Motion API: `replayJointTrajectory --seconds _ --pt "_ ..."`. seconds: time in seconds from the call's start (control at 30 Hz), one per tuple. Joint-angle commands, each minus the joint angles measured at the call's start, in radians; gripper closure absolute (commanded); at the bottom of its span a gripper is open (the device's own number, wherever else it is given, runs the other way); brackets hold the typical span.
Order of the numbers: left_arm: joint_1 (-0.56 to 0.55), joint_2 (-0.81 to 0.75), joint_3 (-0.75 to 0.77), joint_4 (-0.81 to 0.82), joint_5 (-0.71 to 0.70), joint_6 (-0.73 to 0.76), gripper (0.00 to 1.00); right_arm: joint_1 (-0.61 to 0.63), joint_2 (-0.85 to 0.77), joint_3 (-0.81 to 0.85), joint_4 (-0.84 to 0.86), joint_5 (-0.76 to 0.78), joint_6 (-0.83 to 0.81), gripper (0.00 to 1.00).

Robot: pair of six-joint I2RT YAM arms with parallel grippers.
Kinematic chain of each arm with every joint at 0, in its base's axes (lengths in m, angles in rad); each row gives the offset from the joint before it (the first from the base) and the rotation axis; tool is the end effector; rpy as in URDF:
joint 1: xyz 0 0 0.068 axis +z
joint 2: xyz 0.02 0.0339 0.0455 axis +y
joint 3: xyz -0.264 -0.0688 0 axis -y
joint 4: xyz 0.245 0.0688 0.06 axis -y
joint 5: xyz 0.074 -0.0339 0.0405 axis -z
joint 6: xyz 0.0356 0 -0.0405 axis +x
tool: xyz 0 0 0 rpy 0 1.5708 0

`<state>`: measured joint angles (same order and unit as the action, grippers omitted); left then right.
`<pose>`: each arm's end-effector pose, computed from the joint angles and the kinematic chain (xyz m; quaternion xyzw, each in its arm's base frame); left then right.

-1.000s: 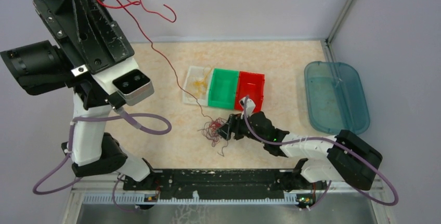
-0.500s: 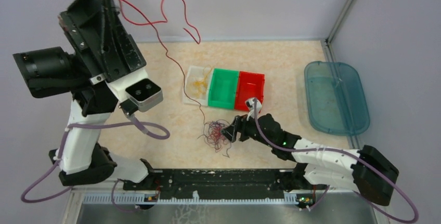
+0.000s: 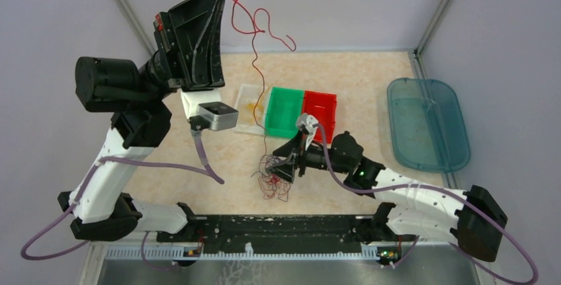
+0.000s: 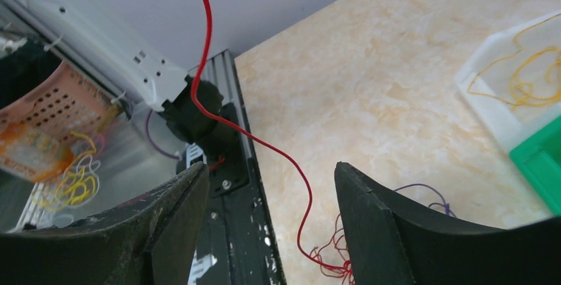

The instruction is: Untangle the cables

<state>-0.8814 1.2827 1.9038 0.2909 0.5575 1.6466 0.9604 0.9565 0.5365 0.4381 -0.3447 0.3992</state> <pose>0.0956 -0.1456 0.6404 0.3751 -0.1543 0.2571 0.8772 0.1182 0.1900 0.2861 -0.3087 0.6294 0.5353 0.4711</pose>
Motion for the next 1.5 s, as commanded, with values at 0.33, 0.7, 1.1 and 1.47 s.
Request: replayJointTrajectory --seconds 0.33,0.7,1.1,1.47 --pt "-0.004 0.019 0.072 -0.035 -0.061 -0.004 1.0 0.01 0.158 0.038 0.055 -0.169 -0.07 0.6" --pt "-0.005 -0.034 0.031 -0.223 -0.264 -0.359 1.0 0.009 0.178 0.089 0.038 -0.062 -0.078 1.0" --pt "-0.001 -0.235 -0.384 -0.741 -0.261 -1.044 1.0 0.008 -0.049 0.039 0.255 0.276 0.02 1.0" --pt "0.004 -0.265 -0.495 -0.938 -0.017 -1.038 0.95 0.008 -0.082 0.027 0.306 0.284 0.072 1.0"
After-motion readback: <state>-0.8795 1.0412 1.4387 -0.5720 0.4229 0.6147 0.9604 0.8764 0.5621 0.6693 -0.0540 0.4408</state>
